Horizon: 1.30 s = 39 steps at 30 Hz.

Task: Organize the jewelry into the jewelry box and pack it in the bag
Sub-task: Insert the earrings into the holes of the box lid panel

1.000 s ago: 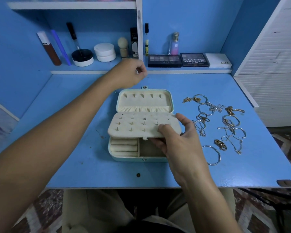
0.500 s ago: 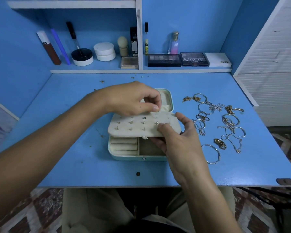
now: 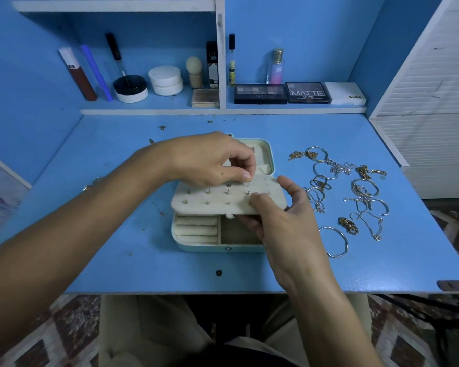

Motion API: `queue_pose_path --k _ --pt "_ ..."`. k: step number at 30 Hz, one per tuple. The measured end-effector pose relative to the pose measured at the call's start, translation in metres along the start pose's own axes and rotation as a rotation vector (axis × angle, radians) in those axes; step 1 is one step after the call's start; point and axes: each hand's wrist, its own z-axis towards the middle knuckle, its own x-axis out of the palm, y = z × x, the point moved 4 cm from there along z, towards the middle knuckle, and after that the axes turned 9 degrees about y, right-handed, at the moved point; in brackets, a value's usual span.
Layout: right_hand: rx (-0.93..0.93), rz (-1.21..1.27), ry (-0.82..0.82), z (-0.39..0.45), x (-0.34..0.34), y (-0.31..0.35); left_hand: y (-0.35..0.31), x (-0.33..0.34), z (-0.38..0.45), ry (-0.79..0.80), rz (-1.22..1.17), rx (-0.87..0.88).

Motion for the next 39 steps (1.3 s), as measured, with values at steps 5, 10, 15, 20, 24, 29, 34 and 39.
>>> queue_pose_path --k 5,10,15,20,24,29,34,39 --pt "-0.003 0.008 0.001 0.0004 0.0001 -0.0002 -0.0027 -0.0014 0.0003 0.009 0.041 -0.004" --pt "-0.003 0.022 -0.007 0.0007 0.0002 0.0001 -0.0056 -0.0019 0.0025 0.032 0.102 -0.013" --pt "0.0 0.018 -0.012 0.0005 -0.0003 0.0001 -0.0041 0.0006 0.0037 0.037 0.136 -0.004" --pt "0.002 0.027 -0.008 0.0005 0.0002 0.0005 -0.0048 -0.0006 0.003 0.022 0.135 -0.004" --pt "-0.001 0.03 -0.005 0.0002 0.0008 0.0008 -0.0045 -0.0022 0.0019 0.019 0.137 -0.012" --pt "-0.005 0.025 -0.018 -0.0001 0.0004 0.0004 -0.0049 -0.0001 0.0023 0.019 0.138 -0.013" --pt "-0.007 0.011 -0.016 -0.0003 0.0002 0.0 -0.0059 -0.0002 0.0025 0.019 0.142 -0.019" --pt "0.002 0.001 -0.014 -0.0009 0.0003 0.0009 -0.0004 0.0001 -0.0009 -0.008 0.074 -0.031"
